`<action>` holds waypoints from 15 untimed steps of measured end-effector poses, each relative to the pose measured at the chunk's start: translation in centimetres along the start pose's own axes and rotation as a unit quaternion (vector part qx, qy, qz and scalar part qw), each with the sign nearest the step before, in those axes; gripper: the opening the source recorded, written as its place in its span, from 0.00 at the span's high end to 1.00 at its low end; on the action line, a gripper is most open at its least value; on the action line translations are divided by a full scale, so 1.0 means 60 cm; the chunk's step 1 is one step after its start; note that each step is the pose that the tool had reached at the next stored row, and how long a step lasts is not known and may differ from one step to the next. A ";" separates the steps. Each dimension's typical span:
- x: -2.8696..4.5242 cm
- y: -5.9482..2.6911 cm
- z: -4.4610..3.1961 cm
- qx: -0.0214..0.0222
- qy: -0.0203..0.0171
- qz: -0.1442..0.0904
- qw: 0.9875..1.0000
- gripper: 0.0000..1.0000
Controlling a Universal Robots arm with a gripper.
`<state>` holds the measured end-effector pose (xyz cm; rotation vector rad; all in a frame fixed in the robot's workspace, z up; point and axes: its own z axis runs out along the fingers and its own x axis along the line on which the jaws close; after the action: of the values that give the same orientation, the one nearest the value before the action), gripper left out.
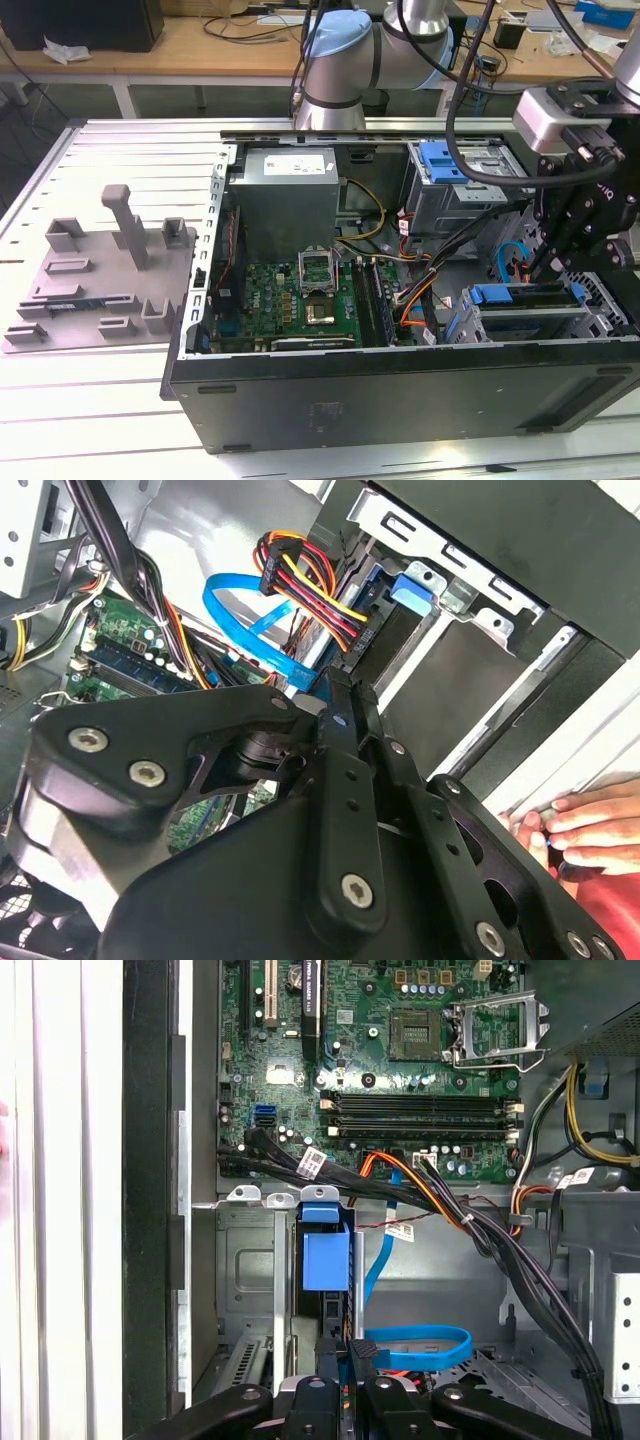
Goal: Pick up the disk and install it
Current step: 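Insert the second disk wire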
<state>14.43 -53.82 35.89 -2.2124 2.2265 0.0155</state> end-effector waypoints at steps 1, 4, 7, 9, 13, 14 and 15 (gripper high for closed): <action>0.000 0.000 0.000 0.000 0.000 0.000 1.000 0.84; 0.000 0.000 0.001 0.000 0.000 0.000 1.000 0.84; 0.000 0.000 0.001 0.000 0.000 0.000 1.000 0.84; 0.001 0.000 0.003 0.000 0.000 0.001 1.000 0.84; 0.001 -0.001 0.007 0.000 -0.001 0.002 1.000 0.84; 0.001 -0.001 0.008 0.000 -0.001 0.003 1.000 0.84; 0.001 -0.001 0.008 0.000 -0.001 0.003 1.000 0.84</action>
<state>14.47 -53.90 35.40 -2.2052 2.2309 0.0183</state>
